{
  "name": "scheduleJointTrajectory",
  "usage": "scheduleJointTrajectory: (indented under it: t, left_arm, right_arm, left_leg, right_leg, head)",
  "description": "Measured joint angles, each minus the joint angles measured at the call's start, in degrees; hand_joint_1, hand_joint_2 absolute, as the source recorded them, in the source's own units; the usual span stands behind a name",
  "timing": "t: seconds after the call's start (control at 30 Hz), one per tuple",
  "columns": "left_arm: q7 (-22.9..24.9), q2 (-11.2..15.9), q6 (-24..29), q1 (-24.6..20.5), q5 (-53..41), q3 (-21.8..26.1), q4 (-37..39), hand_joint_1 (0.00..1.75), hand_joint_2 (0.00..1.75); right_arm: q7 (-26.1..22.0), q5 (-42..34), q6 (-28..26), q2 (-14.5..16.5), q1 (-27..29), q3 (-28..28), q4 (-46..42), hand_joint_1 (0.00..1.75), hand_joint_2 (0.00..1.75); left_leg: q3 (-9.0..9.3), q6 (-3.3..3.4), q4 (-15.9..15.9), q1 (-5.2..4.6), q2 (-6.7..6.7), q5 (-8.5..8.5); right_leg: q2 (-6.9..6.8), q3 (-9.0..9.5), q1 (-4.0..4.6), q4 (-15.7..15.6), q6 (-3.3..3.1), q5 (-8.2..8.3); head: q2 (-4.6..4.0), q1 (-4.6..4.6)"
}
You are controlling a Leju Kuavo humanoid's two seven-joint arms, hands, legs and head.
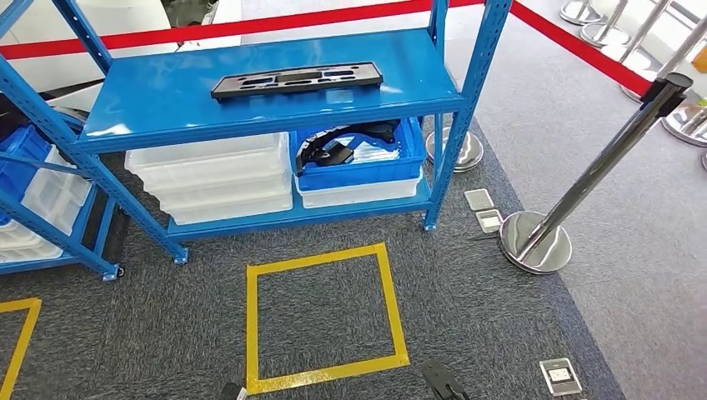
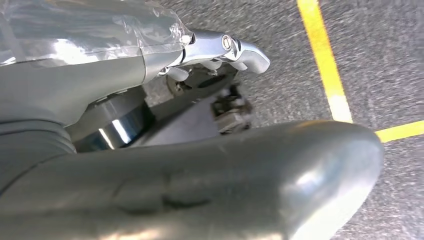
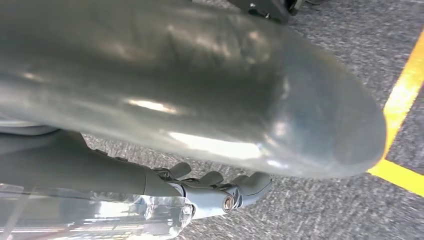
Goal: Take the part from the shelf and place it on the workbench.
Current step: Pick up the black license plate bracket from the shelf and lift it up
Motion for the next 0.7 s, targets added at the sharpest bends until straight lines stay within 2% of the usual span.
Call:
scheduleJointTrajectory:
  t: [0.07,0.13,0.17,0.2,0.27,0.3,0.33,0.37,0.4,0.43,0.47,0.5,0.53,0.6,0.7]
  left_arm:
    - [0.0,0.0,0.0,0.0,0.0,0.0,0.0,0.00,0.00]
    - [0.0,0.0,0.0,0.1,0.0,0.0,0.0,0.00,0.00]
    - [0.0,0.0,0.0,0.1,0.0,0.0,0.0,0.00,0.00]
    - [0.0,0.0,0.0,0.0,0.0,0.0,0.0,0.00,0.00]
    - [0.0,0.0,0.0,-0.1,0.0,0.0,0.0,0.00,0.00]
    - [0.0,0.0,0.0,-0.1,0.0,0.0,0.0,0.00,0.00]
    - [0.0,0.0,0.1,0.0,0.0,0.0,0.0,0.00,0.00]
    - [0.0,0.0,0.1,0.0,0.0,0.0,0.1,0.00,0.00]
    - [0.0,0.0,0.1,0.0,0.0,0.0,0.1,0.00,0.00]
    - [0.0,0.0,0.2,0.0,0.0,0.0,0.1,0.00,0.00]
    - [0.0,0.0,0.3,0.0,0.1,0.0,0.1,0.00,0.00]
    - [-0.1,0.0,0.4,0.0,0.2,0.0,0.1,0.00,0.00]
    - [-0.2,0.0,0.5,-0.1,0.4,0.0,0.1,0.00,0.00]
    - [-0.5,0.0,0.7,-0.1,0.9,0.0,0.1,0.00,0.00]
    - [-1.0,0.1,0.9,-0.1,1.7,0.0,0.1,0.00,0.00]
  right_arm:
    - [0.0,0.0,0.0,0.0,-0.1,0.0,0.0,0.00,0.00]
    - [0.0,0.0,0.0,0.0,-0.1,0.0,0.0,0.00,0.00]
    - [0.0,0.0,0.0,0.0,-0.1,0.0,0.0,0.00,0.00]
    - [0.0,0.0,0.0,0.0,-0.2,0.0,0.0,0.00,0.00]
    - [0.0,-0.1,0.0,0.0,-0.2,0.0,0.0,0.00,0.00]
    - [0.0,-0.3,0.0,0.0,-0.1,0.0,0.0,0.00,0.00]
    - [0.0,-0.5,-0.1,0.0,0.0,0.0,0.0,0.00,0.00]
    - [0.1,-0.8,-0.1,-0.1,0.2,0.0,0.0,0.00,0.00]
    - [0.0,-1.2,-0.3,-0.1,0.2,0.0,0.0,0.00,0.00]
    - [-0.1,-1.8,-0.4,-0.2,0.2,0.0,0.0,0.00,0.00]
    - [-0.2,-2.7,-0.6,-0.3,0.2,0.0,0.0,0.00,0.00]
    - [-0.5,-3.8,-0.8,-0.4,0.2,-0.1,0.0,0.00,0.00]
    - [-0.9,-5.1,-0.9,-0.6,0.2,-0.4,0.0,0.00,0.00]
    - [-1.7,-7.8,-1.3,-0.9,0.4,-1.1,0.0,0.00,0.00]
    - [-3.0,-10.9,-1.9,-1.5,0.7,-2.8,0.0,0.00,0.00]
  left_leg:
    - [0.33,0.59,-1.2,-0.43,-0.09,-0.37]
    - [0.59,1.48,-1.7,-0.41,-0.13,-0.48]
    - [0.90,1.95,-2.0,-0.35,-0.11,-0.52]
    - [1.25,2.38,-2.3,-0.28,-0.07,-0.55]
    - [1.75,3.02,-2.5,-0.49,0.04,-0.84]
    - [1.92,3.28,-2.5,-0.67,0.06,-1.03]
    - [2.16,3.48,-2.4,-0.85,0.04,-1.24]
    - [2.48,3.60,-2.4,-0.98,-0.02,-1.48]
    - [2.88,3.61,-2.4,-1.07,-0.09,-1.77]
    - [3.33,3.51,-2.4,-1.12,-0.15,-2.10]
    - [3.70,3.30,-2.4,-1.21,-0.18,-2.46]
    - [3.92,3.04,-2.3,-1.29,-0.21,-2.78]
    - [4.02,2.74,-2.2,-1.33,-0.22,-3.00]
    - [4.08,2.17,-2.3,-1.37,-0.24,-3.20]
    - [3.86,1.17,-0.5,-1.27,-0.22,-4.54]
  right_leg:
    - [0.01,0.10,0.09,-0.2,0.74,-0.17]
    - [-0.10,0.33,-0.05,-0.1,1.47,-0.49]
    - [-0.19,0.08,-0.11,0.9,1.71,-1.11]
    - [-0.26,-0.82,-0.06,3.2,1.83,-2.23]
    - [-0.31,-4.49,0.17,10.2,1.70,-5.09]
    - [-0.30,-6.55,0.26,13.6,1.60,-6.07]
    - [-0.30,-7.99,0.32,15.4,1.49,-6.06]
    - [-0.30,-8.54,0.37,15.4,1.33,-5.00]
    - [-0.31,-8.09,0.43,13.3,1.11,-3.01]
    - [-0.32,-6.89,0.51,9.8,0.83,-0.50]
    - [-0.34,-5.62,0.65,6.4,0.57,1.30]
    - [-0.34,-4.50,0.80,3.6,0.34,2.33]
    - [-0.31,-3.86,0.96,1.9,0.15,2.62]
    - [-0.18,-3.52,1.12,1.1,-0.22,2.14]
    - [-0.19,-2.64,0.66,0.2,-0.90,2.11]
  head:
    - [0.00,0.06]
    - [0.00,0.61]
    - [0.00,0.91]
    - [0.00,1.28]
    - [0.00,2.22]
    - [0.00,2.58]
    - [0.00,2.85]
    - [0.00,3.05]
    - [0.00,3.21]
    - [0.00,3.40]
    - [0.00,3.58]
    - [0.00,3.72]
    - [0.00,3.71]
    - [0.00,3.52]
    - [0.00,3.07]
